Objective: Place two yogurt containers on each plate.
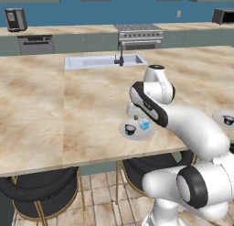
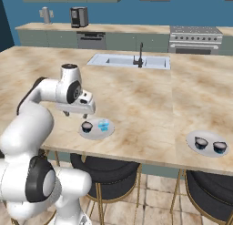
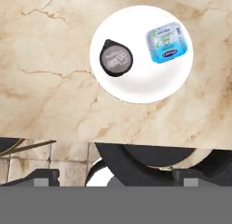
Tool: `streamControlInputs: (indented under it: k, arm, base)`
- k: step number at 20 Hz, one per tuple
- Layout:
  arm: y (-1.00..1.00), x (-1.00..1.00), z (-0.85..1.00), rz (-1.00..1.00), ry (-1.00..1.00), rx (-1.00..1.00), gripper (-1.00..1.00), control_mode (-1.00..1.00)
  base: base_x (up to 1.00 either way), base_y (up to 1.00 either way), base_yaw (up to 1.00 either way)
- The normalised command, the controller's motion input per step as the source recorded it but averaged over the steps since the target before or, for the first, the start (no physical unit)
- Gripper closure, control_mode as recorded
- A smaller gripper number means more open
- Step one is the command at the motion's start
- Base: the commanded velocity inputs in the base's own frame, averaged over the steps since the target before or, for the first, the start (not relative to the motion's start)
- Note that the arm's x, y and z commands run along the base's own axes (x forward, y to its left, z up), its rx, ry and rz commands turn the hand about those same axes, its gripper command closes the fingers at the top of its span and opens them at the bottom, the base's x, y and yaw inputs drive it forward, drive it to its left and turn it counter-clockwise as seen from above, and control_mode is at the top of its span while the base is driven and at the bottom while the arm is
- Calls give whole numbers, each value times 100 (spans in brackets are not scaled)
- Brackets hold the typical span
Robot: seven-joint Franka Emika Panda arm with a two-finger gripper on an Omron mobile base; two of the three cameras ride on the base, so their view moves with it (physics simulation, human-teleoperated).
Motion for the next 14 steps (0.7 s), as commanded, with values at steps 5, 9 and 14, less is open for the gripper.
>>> streamControlInputs:
  k: [5, 9, 14]
  arm:
    - [-30, -62, 39, -1, 0, 0, -100, -100]
    - [-17, -66, 15, -5, 0, 0, -100, -100]
    - [-10, -90, 14, 0, -6, 0, -100, -100]
  base:
    - [0, 0, 0]
    - [0, 0, 0]
    - [0, 0, 0]
